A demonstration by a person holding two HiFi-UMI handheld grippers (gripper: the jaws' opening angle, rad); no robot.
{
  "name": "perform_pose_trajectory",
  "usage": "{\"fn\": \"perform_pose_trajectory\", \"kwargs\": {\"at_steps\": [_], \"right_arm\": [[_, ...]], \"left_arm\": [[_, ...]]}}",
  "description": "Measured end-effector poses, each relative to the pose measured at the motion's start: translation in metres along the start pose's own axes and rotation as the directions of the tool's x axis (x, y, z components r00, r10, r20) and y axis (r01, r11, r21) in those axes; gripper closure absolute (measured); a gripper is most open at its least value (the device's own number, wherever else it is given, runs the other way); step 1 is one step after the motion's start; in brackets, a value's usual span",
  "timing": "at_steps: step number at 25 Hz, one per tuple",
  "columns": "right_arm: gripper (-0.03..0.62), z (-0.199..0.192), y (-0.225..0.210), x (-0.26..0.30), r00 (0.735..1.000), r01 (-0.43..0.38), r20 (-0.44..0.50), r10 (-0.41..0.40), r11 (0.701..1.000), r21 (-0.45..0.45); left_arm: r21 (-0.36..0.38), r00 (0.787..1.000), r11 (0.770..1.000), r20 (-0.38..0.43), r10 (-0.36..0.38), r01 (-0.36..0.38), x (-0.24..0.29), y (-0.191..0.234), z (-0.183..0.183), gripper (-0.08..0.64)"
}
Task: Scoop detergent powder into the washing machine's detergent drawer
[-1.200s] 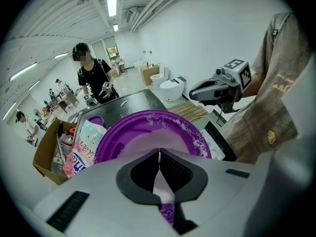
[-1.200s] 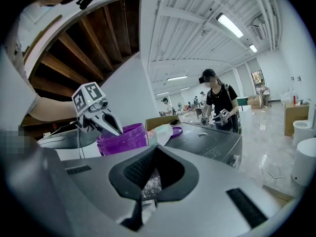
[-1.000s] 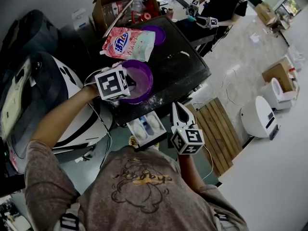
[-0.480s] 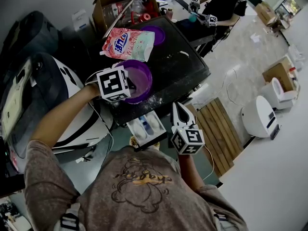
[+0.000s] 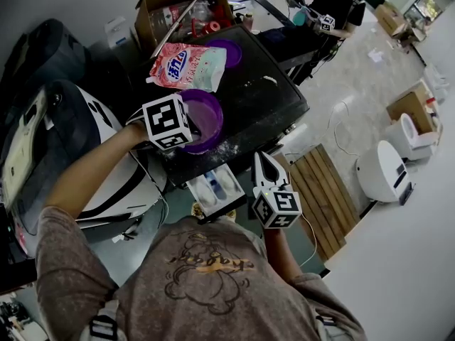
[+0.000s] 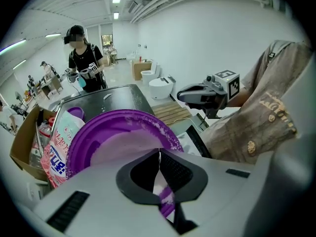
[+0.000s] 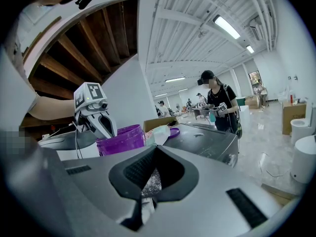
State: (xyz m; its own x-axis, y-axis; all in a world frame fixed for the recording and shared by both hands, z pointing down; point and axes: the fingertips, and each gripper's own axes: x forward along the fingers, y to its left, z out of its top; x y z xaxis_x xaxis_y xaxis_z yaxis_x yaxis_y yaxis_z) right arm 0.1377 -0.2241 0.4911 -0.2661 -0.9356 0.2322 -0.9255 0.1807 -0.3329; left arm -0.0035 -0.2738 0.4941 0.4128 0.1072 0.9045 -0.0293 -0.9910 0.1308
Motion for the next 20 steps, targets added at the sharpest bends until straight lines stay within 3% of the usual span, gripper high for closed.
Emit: {"fn": "perform_pose_trajectory", "kwargs": {"at_steps": [11,20], "right_arm": [[0.591,0.001,-0.001,-0.003,1.0,0.022,-0.005,-0.022,1.0,-0.016],[0.591,-0.001,0.001,-0.005,1.0,0.014,-0.001,-0.014,1.0,-0.01]], "left_arm": [[-0.045,0.996,0.996,-0.027,-0.083,0.081,0.003,-0.006,-0.004,0.537],[-0.091,0.989,0.985,0.03,-0.145,0.147,-0.007,-0.012,0.001,0.537]]}}
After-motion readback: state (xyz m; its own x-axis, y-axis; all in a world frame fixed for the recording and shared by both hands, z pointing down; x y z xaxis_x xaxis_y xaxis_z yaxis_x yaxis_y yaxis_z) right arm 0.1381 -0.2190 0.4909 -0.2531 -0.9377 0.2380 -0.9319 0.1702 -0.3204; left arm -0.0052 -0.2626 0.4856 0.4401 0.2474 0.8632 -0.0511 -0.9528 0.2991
